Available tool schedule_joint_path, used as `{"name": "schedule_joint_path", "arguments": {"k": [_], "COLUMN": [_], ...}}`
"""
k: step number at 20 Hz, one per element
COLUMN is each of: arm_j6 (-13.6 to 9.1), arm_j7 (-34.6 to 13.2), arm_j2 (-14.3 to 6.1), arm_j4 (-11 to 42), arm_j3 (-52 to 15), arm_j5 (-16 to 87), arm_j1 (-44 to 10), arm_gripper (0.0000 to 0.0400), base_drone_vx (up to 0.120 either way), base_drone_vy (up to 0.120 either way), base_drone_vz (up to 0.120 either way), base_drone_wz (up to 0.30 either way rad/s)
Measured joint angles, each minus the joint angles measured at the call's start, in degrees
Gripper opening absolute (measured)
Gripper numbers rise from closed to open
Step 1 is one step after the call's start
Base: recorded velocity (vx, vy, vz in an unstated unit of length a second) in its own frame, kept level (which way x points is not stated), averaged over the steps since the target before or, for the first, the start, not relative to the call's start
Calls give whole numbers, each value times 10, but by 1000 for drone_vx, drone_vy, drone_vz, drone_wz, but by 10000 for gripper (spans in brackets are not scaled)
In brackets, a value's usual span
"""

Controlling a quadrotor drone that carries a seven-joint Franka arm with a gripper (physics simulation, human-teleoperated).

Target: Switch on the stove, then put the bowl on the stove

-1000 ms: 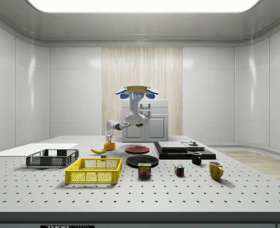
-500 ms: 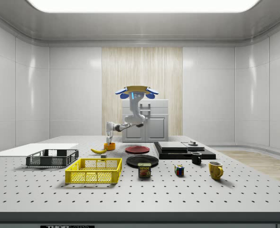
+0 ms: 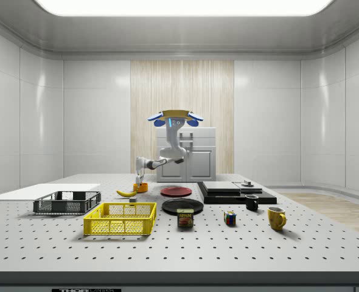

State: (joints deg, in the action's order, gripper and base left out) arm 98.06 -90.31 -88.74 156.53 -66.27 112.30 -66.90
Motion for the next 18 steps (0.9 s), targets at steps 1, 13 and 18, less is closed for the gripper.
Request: {"name": "schedule_joint_path", "arguments": {"k": [1,13,18], "arm_j6": [0,0,1], "arm_j7": [0,-7,-6], "arm_j2": [1,11,13], "arm_j4": [-2,-12,-16], "arm_j3": [0,12,19], "arm_j5": [1,14,21], "arm_j1": [-2,-15,-17], "arm_gripper": [400,400,400], "base_drone_vx": [0,0,0], "base_drone_vy": [0,0,0], "base_drone_vz": [0,0,0], "base_drone_wz": [0,0,0]}}
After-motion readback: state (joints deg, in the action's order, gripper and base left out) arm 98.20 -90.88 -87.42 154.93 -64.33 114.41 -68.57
